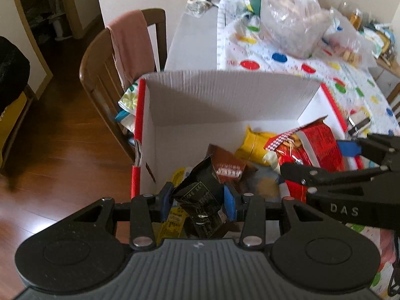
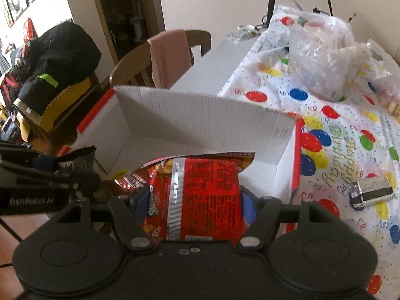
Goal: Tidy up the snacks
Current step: 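Lower both snacks into the box and open both grippers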
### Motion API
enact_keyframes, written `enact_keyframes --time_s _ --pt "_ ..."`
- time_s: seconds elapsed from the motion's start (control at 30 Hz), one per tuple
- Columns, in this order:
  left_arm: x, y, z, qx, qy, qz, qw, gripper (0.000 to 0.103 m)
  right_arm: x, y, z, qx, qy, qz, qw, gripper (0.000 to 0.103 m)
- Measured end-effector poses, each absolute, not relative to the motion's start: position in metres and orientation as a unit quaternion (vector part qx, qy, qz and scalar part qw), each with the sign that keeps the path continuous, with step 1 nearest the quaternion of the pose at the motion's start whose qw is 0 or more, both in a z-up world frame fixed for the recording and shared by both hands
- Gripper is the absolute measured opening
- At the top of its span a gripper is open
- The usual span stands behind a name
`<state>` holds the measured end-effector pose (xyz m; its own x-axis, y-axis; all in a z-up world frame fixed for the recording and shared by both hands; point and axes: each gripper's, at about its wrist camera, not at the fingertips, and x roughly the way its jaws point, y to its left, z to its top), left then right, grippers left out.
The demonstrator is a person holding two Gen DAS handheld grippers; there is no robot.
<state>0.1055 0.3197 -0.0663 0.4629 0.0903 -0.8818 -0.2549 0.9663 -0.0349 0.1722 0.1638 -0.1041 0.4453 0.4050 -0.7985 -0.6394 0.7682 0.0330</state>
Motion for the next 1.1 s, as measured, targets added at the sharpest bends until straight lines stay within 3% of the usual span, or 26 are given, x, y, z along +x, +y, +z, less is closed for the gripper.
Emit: enact_keyframes --time_s 0.67,1.1 --pt "0.104 0.321 -0.086 -0.088 0.518 0.099 0.845 0.044 0.167 0.172 -0.132 -0.149 0.454 0.311 0.822 0.072" --pt "0.087 0.32 -0.068 -0.094 0.493 0.101 0.859 0.06 0.157 0.156 -0.109 -0.118 0.441 0.319 0.831 0.079"
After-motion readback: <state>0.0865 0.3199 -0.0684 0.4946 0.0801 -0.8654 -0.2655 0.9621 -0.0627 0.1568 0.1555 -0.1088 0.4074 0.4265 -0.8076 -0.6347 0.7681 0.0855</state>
